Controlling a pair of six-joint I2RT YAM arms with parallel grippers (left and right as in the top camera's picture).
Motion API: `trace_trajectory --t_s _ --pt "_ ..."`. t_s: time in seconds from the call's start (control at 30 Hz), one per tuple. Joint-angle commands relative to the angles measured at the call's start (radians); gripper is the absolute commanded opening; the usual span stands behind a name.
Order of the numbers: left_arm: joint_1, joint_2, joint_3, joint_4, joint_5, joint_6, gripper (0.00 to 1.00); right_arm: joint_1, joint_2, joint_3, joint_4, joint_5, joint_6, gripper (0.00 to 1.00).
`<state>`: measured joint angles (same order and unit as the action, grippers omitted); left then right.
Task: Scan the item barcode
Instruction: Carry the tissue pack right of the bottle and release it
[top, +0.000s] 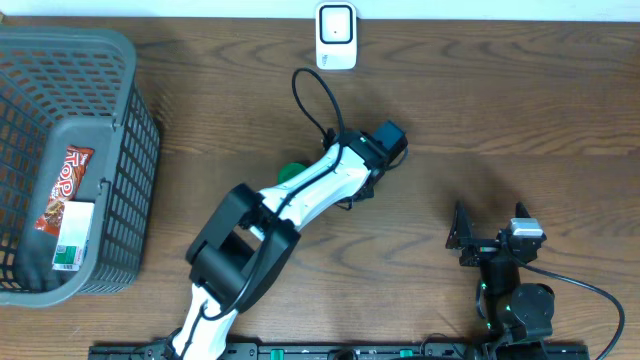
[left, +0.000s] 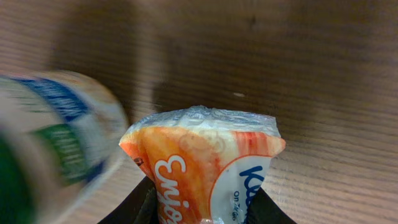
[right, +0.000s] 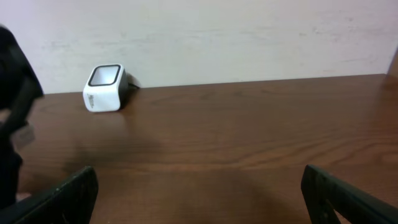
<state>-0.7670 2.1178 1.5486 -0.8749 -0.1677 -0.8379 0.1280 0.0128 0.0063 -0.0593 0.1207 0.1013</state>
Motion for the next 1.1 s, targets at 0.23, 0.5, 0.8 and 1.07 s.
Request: trace_trajectory --t_s 0.23,0.5,0.8,1.07 --pt "0.002 -0.041 0.002 0.010 0.098 0.065 0.39 0.008 -0.003 -0.001 -0.004 0.002 -0.005 0.99" --pt "0.002 -0.203 0.002 -0.004 0.088 0.124 0.62 0.008 -0.003 -0.001 -0.004 0.002 -0.005 0.99" --pt "0.002 -0.295 0.002 0.010 0.051 0.131 0.86 0.008 -0.003 -0.001 -0.004 0.002 -0.005 0.99" --pt "0.002 -0.230 0.002 0.047 0.051 0.126 0.26 0.008 -0.003 -0.001 -0.004 0.002 -0.005 0.99"
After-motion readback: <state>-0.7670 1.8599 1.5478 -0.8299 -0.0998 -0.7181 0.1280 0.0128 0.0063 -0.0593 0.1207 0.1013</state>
